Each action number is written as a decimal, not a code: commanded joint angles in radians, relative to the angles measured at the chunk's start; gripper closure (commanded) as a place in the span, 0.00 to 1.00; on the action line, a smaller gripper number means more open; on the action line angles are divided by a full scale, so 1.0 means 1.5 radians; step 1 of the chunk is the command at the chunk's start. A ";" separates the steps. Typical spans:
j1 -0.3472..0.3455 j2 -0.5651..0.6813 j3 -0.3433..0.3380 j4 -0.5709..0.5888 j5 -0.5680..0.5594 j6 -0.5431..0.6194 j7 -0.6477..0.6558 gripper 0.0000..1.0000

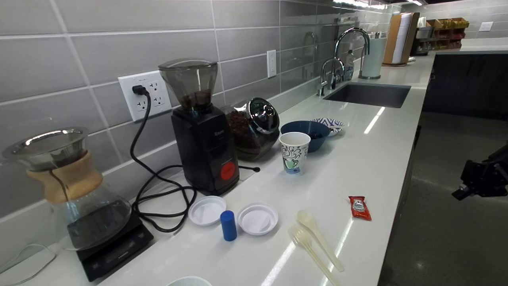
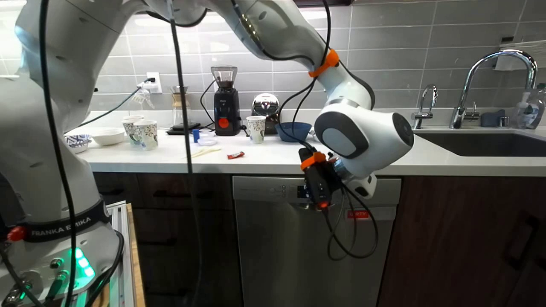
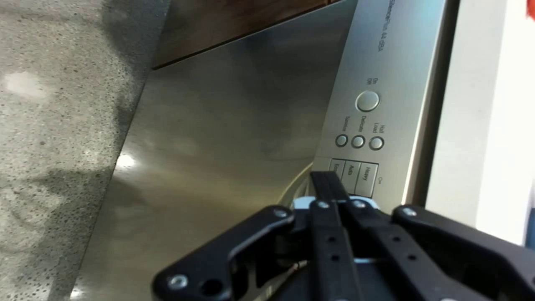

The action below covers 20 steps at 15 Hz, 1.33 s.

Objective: Press the button on the oven

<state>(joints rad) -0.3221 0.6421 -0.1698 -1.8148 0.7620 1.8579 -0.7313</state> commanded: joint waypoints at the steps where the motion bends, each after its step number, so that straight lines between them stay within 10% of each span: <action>1: 0.008 -0.118 -0.005 -0.101 -0.064 0.041 0.004 1.00; 8: 0.024 -0.290 0.009 -0.252 -0.137 0.114 -0.017 0.98; 9: 0.027 -0.310 0.012 -0.271 -0.137 0.127 -0.025 0.73; 20: 0.070 -0.451 0.011 -0.412 -0.124 0.253 -0.114 0.07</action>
<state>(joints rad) -0.2339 0.0226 -0.1420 -2.3809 0.5786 2.2133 -0.8735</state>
